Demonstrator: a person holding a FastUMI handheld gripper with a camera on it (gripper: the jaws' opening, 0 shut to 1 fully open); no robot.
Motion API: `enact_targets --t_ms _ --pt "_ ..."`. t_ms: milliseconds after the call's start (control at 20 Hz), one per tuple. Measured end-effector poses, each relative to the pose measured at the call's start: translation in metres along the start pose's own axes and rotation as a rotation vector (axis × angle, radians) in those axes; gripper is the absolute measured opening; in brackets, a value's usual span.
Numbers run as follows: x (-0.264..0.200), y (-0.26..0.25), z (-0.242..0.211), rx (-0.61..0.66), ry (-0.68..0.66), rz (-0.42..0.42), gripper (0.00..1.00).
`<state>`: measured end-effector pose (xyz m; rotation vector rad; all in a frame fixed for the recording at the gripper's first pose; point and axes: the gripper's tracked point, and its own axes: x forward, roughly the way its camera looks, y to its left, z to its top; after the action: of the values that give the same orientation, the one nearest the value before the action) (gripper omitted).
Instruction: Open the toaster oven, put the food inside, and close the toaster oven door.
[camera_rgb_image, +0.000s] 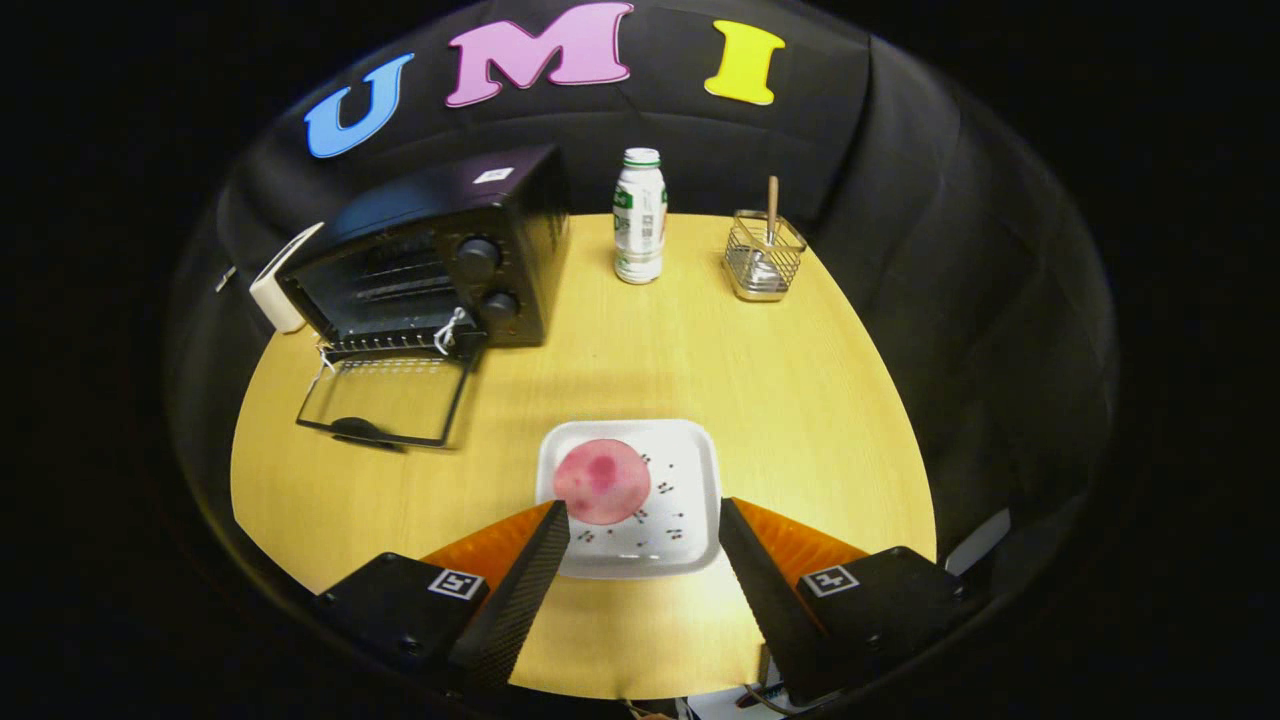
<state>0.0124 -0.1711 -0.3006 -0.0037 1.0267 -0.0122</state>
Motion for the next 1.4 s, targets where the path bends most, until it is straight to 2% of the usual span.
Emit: enact_targets --t_ms 150,400,750,850,900,1100,1250,1300,1400 --pt "0.024 -0.029 -0.008 -0.014 0.054 -0.010 0.99" --pt "0.061 -0.054 -0.027 -0.006 0.161 0.018 0.99" --pt "0.086 -0.058 -0.049 0.035 0.292 0.071 0.97" --pt "0.089 -0.052 -0.056 0.049 0.325 0.092 0.85" --pt "0.090 -0.050 -0.059 0.051 0.335 0.098 0.72" --pt "0.091 -0.048 -0.060 0.042 0.332 0.099 0.48" --pt "0.092 -0.047 -0.060 0.180 0.374 0.086 0.21" --pt "0.092 -0.048 -0.061 0.203 0.381 0.091 0.21" --pt "0.090 -0.046 -0.062 0.201 0.379 0.129 0.12"
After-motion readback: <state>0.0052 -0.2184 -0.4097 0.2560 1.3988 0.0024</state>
